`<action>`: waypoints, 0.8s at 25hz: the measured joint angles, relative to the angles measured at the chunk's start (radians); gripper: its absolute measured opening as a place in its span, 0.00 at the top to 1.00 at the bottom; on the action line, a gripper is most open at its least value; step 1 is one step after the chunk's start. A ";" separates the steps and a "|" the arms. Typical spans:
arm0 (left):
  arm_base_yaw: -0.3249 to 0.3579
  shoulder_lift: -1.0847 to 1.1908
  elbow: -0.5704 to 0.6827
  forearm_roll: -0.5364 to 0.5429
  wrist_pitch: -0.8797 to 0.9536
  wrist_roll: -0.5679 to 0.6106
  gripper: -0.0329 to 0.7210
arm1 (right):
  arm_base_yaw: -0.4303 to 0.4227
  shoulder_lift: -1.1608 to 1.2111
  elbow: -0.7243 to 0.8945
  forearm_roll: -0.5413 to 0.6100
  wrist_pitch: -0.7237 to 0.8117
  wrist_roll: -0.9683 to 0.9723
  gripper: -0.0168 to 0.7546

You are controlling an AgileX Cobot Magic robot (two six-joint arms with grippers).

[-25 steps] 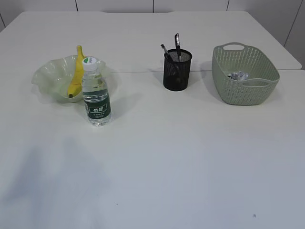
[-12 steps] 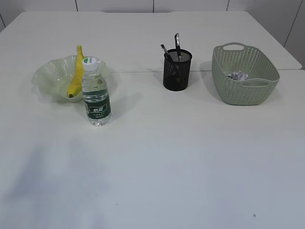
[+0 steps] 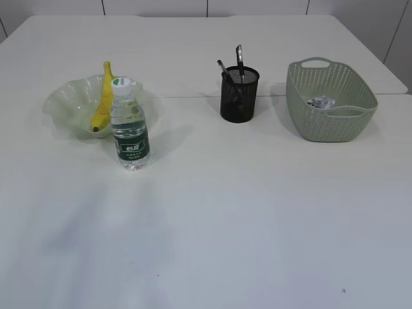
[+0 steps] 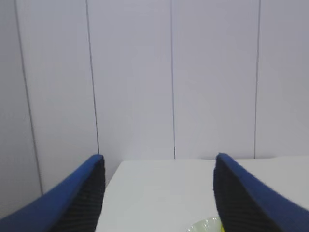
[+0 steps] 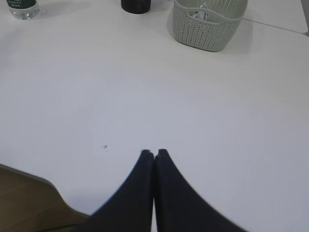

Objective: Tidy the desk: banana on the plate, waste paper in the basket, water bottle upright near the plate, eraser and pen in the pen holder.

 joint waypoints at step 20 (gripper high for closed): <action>0.000 -0.042 0.006 0.573 0.232 -0.580 0.30 | 0.000 0.000 0.000 0.000 0.000 0.000 0.99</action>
